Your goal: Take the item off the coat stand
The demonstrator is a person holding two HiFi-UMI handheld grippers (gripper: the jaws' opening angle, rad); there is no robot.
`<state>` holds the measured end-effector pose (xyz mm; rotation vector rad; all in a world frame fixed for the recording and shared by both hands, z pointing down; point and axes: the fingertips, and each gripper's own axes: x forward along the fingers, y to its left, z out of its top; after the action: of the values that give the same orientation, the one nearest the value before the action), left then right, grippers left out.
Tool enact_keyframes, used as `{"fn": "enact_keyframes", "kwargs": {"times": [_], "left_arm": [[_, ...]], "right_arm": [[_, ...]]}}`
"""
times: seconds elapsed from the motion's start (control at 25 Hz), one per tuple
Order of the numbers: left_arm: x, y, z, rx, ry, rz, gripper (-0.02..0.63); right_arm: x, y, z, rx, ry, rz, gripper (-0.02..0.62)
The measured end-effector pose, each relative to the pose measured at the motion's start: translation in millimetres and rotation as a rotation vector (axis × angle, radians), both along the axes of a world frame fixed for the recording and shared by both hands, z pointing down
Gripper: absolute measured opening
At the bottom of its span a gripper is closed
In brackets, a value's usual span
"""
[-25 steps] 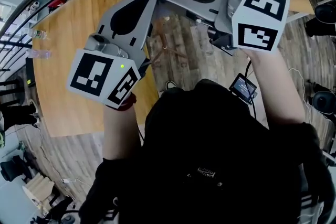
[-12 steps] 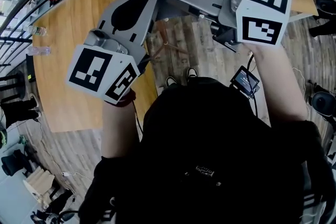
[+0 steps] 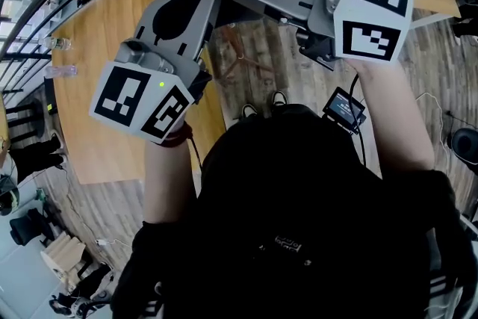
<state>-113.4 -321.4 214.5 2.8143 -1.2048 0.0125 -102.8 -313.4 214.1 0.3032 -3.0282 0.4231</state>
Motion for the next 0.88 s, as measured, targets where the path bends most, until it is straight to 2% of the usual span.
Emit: {"fn": "enact_keyframes", "kwargs": {"times": [0.2, 0.48, 0.6, 0.72, 0.88], "left_arm": [[2.9, 5.2, 2.6, -0.017, 0.037, 0.028, 0.005], [-5.9, 7.4, 1.6, 0.000, 0.039, 0.023, 0.005], [-8.6, 7.6, 3.6, 0.003, 0.039, 0.040, 0.022], [-14.9, 10.2, 4.3, 0.002, 0.033, 0.050, 0.089], [-26.4, 11.0, 2.2, 0.013, 0.040, 0.018, 0.100]], "right_arm": [[6.7, -5.0, -0.8, -0.002, -0.015, 0.030, 0.017], [15.1, -11.2, 1.1, 0.005, -0.011, 0.064, 0.018], [16.8, -12.3, 1.8, 0.016, -0.010, 0.065, 0.018], [18.5, -12.5, 0.8, 0.023, -0.005, 0.072, 0.020], [26.9, -15.8, 0.4, 0.021, -0.012, 0.113, 0.023]]}}
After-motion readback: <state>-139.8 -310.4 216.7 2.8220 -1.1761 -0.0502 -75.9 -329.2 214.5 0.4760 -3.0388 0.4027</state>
